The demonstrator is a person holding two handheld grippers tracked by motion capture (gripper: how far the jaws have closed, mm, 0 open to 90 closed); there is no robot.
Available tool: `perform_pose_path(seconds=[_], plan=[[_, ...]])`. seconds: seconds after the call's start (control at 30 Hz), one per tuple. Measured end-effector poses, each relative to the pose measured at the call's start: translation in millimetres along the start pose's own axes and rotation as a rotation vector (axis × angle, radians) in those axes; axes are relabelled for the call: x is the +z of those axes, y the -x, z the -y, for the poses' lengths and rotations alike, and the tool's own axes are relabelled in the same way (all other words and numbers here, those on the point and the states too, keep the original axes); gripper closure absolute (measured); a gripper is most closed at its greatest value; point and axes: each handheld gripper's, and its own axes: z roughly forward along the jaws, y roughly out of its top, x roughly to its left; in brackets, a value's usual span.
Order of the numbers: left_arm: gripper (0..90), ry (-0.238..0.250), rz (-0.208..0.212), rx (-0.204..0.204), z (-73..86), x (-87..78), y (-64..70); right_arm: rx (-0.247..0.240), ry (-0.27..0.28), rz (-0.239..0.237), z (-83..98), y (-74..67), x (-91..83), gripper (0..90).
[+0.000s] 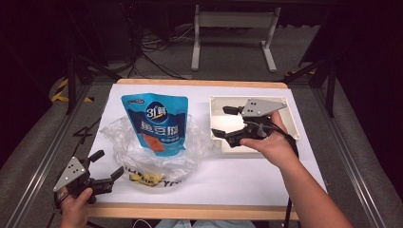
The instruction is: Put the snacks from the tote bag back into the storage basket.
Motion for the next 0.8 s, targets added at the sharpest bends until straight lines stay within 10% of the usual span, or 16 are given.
perform_pose_path(seconds=[0.8], plan=[[4.0, 0.007, 0.017, -0.011, -0.5, -0.2, -1.4, 0.026, 0.027, -0.144, -3.0, 1.8, 83.6, 18.6]])
